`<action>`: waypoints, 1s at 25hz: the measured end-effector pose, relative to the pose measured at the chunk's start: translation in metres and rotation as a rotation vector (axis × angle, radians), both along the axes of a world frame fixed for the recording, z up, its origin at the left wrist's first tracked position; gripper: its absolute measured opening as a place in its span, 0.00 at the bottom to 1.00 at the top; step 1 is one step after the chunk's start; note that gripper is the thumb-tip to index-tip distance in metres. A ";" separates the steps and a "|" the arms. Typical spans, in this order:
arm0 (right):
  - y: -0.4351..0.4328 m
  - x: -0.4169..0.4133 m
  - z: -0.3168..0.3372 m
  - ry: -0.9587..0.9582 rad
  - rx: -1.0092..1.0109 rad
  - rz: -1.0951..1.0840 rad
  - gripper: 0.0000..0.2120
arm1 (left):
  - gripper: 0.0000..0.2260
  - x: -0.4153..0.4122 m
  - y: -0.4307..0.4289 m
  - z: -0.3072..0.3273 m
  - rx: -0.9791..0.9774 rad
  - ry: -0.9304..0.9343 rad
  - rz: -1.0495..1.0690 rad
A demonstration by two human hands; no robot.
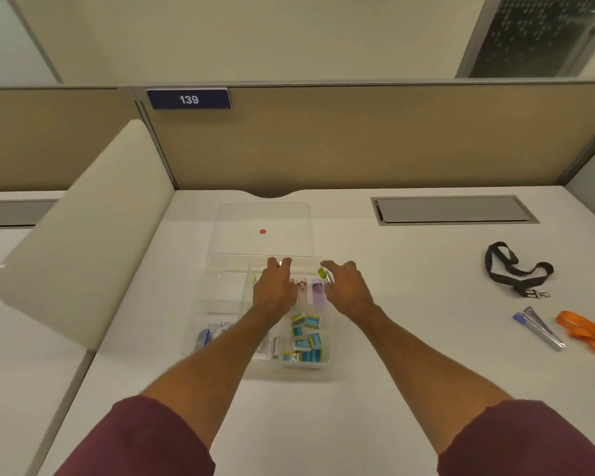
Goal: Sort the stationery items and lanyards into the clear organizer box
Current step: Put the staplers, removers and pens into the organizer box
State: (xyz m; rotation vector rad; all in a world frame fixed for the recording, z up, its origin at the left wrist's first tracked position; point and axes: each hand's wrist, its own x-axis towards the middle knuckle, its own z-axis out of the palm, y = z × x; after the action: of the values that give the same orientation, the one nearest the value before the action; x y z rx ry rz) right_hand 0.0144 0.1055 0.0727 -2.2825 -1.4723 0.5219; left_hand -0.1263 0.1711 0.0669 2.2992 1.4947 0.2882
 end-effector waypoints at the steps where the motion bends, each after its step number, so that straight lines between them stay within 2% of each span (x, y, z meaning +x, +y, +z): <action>1: 0.009 -0.010 0.001 0.018 0.006 0.006 0.24 | 0.21 -0.009 0.009 -0.001 -0.002 -0.005 0.008; 6: 0.045 -0.050 0.000 0.026 0.030 0.057 0.26 | 0.22 -0.038 0.041 -0.010 -0.033 0.006 0.017; 16: 0.087 -0.076 -0.005 0.031 -0.050 -0.008 0.30 | 0.30 -0.037 0.065 -0.034 -0.061 0.043 -0.041; 20: 0.091 -0.078 -0.011 0.031 -0.073 -0.031 0.31 | 0.27 -0.035 0.070 -0.040 -0.031 0.088 -0.027; 25: 0.100 -0.084 -0.015 0.043 -0.088 -0.036 0.33 | 0.20 -0.045 0.079 -0.047 0.107 0.104 -0.052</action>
State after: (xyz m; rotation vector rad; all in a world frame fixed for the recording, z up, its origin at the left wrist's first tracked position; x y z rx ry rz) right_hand -0.0697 0.2055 0.0578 -2.3451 -1.4111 0.6326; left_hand -0.1716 0.2500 0.0201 2.4681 1.4991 0.2433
